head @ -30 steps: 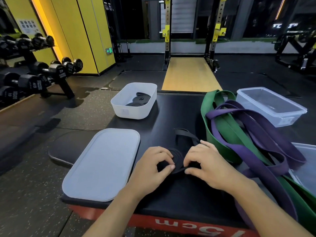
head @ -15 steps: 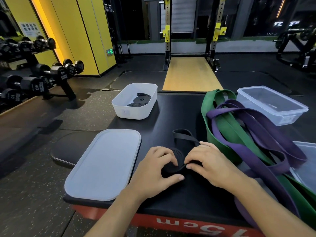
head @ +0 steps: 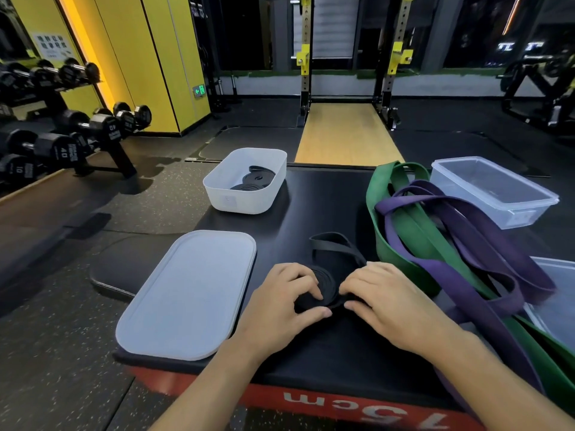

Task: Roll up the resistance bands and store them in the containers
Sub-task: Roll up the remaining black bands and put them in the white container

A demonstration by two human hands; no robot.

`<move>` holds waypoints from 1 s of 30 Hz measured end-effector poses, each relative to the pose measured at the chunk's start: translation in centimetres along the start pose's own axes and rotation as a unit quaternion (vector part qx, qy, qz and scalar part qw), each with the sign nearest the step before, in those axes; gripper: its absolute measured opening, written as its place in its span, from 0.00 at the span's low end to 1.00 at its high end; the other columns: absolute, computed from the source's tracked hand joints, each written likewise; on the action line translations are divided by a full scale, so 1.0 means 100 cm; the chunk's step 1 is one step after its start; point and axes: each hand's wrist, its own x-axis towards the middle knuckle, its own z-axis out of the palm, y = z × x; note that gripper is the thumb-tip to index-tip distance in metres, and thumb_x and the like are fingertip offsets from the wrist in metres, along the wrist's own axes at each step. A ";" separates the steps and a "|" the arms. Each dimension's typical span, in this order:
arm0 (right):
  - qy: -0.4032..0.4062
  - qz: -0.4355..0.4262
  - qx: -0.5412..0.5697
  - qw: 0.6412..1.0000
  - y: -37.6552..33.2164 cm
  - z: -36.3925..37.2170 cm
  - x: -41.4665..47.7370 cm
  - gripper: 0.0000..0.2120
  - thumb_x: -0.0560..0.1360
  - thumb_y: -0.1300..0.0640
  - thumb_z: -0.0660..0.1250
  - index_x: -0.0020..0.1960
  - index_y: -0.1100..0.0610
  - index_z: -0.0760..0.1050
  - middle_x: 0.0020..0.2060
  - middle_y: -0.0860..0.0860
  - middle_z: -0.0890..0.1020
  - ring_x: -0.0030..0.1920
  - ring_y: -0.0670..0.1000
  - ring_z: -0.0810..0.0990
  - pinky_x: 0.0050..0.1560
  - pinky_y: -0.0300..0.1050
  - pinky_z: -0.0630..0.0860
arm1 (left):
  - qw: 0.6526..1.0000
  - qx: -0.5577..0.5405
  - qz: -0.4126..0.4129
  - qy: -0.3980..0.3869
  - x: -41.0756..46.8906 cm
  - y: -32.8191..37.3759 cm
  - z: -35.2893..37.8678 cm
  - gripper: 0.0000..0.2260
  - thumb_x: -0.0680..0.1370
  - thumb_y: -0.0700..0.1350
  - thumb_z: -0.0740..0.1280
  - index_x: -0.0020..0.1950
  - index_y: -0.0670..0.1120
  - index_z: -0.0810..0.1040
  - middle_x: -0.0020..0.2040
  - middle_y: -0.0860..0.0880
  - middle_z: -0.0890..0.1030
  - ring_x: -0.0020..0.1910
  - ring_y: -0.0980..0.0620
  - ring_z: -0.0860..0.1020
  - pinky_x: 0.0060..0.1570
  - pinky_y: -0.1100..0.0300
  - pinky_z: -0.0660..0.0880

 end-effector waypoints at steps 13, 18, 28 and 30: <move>0.030 0.078 0.004 0.997 0.001 0.002 0.016 0.14 0.75 0.45 0.74 0.55 0.48 0.72 0.51 0.42 0.75 0.50 0.49 0.76 0.53 0.49 0.76 | 1.000 0.018 0.000 0.003 0.001 -0.002 0.001 0.12 0.73 0.64 0.73 0.48 0.59 0.78 0.57 0.67 0.75 0.64 0.63 0.70 0.56 0.55 0.75; -0.072 0.019 0.028 0.997 -0.004 0.000 0.021 0.30 0.79 0.51 0.64 0.79 0.48 0.62 0.73 0.39 0.71 0.73 0.38 0.67 0.81 0.45 0.47 | 0.999 0.033 0.022 0.020 -0.001 0.001 0.003 0.10 0.74 0.61 0.72 0.48 0.58 0.78 0.56 0.66 0.76 0.62 0.63 0.71 0.50 0.56 0.77; -0.126 0.046 0.120 0.984 0.006 -0.013 0.032 0.24 0.72 0.41 0.76 0.65 0.41 0.73 0.73 0.36 0.71 0.74 0.29 0.59 0.80 0.46 0.40 | 0.997 0.030 0.045 0.048 -0.003 0.002 0.001 0.10 0.69 0.56 0.74 0.44 0.56 0.77 0.51 0.64 0.79 0.57 0.62 0.74 0.45 0.56 0.77; -0.145 0.045 0.150 0.977 0.002 -0.013 0.037 0.26 0.69 0.43 0.78 0.61 0.42 0.69 0.74 0.37 0.70 0.74 0.32 0.62 0.80 0.46 0.42 | 0.998 0.018 0.051 0.025 -0.004 0.002 -0.001 0.11 0.67 0.54 0.74 0.44 0.56 0.75 0.51 0.64 0.78 0.58 0.60 0.74 0.45 0.54 0.77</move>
